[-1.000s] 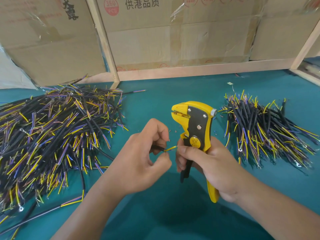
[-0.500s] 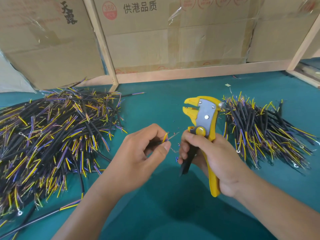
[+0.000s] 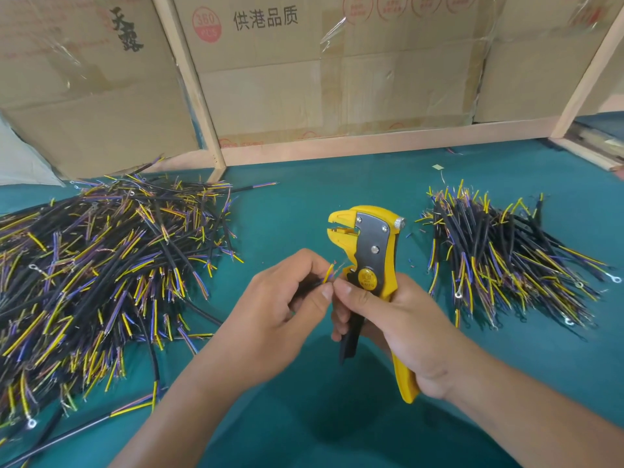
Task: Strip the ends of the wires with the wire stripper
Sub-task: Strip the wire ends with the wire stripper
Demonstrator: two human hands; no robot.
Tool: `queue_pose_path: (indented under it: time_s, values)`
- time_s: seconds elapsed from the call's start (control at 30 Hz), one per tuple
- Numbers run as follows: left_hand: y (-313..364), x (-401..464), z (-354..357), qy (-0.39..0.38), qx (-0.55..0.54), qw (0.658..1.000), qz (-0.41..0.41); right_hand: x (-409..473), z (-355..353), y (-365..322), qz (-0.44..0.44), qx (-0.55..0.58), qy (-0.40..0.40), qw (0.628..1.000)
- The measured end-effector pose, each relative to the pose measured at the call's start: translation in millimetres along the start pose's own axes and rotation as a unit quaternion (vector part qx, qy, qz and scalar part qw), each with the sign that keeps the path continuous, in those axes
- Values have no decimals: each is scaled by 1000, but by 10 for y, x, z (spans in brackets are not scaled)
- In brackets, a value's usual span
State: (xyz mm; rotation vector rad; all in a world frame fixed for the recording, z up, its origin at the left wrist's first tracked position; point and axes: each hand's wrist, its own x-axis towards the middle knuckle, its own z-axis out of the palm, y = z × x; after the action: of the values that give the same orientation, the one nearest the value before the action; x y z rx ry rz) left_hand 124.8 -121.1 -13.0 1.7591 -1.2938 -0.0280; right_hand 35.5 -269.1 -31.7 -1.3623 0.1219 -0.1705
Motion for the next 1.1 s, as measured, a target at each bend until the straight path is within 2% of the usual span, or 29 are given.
queue_pose_path:
  time_s: [0.2, 0.53, 1.1]
  values:
    - [-67, -17, 1, 17, 58, 998, -25, 27, -27, 38, -12, -16, 6, 1000]
    - [-32, -15, 9, 21, 34, 999, -32, 51, -45, 30, 0, 48, -18, 999]
    - [-44, -19, -25, 59, 15, 997, -51, 78, -83, 37, -4, 44, -4, 999]
